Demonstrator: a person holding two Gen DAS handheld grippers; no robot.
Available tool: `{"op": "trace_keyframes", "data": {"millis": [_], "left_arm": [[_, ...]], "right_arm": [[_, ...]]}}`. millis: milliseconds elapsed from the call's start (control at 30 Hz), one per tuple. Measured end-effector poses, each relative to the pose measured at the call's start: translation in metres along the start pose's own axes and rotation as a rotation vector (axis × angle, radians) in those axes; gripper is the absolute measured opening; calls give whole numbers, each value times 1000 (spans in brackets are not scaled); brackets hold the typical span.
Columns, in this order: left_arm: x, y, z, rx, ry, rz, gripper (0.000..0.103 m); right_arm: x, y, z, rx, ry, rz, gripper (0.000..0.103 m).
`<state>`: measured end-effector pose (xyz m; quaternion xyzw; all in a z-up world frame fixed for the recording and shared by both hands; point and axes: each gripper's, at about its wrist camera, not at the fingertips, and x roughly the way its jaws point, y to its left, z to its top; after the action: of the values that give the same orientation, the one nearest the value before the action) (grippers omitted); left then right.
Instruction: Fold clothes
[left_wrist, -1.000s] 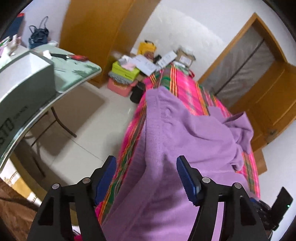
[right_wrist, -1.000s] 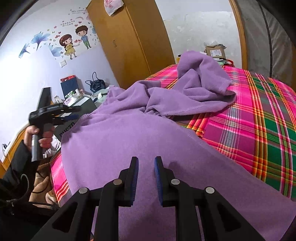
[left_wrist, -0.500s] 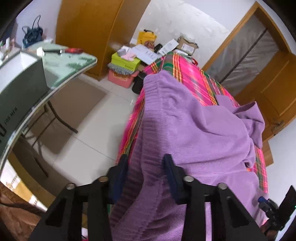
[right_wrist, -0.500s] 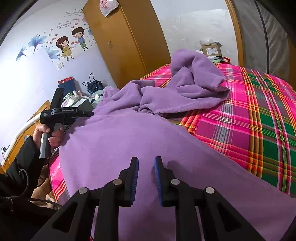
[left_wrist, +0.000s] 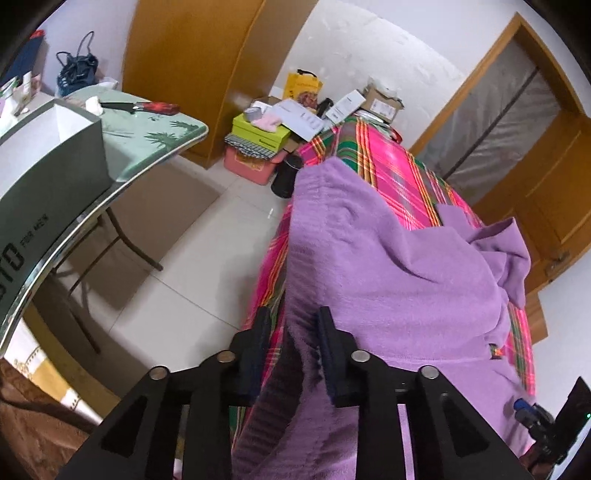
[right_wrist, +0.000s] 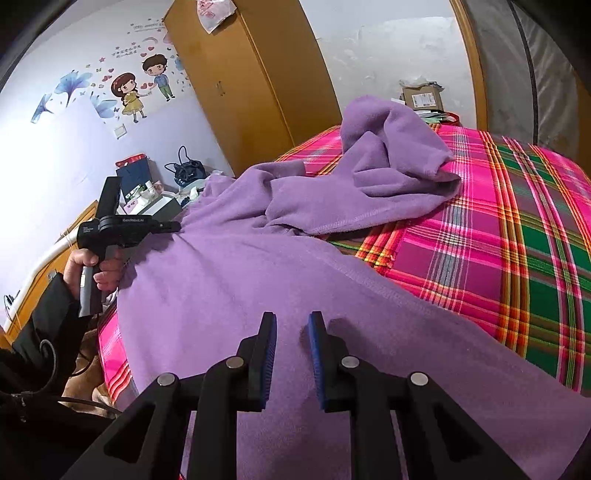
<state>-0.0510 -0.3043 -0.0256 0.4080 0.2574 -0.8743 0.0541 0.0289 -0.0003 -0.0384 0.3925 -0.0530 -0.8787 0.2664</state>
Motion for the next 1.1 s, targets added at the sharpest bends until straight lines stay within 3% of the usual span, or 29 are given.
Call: {"op": "trace_keyframes", "data": {"millis": [200,300,433,567,667,900,1000,1100], "left_arm": [[-35,2,3,-32,-115,74,30],[-45,-13,-4,18,-126,48,30],[-39,-40,-29,109,-83,16,31],[-19,-49,-48,170,-27,64,31],[-21,-46,-51,169,-37,72,31],[-34,-53,-59,208,-88,241,32],[-35,-55,-62,224,-102,306,40],[-32,-51,-66,225,-88,331,41]], "right_arm": [[-1,-1,0,8,-5,-1,18],[1,-3,-1,21,-2,2,18],[5,-6,-1,41,4,5,18],[5,-9,-1,53,8,2,18],[4,-12,-2,68,12,-6,18],[4,-20,-4,107,14,4,21],[6,-19,-3,105,23,2,21],[6,-17,-4,96,26,0,21]]}}
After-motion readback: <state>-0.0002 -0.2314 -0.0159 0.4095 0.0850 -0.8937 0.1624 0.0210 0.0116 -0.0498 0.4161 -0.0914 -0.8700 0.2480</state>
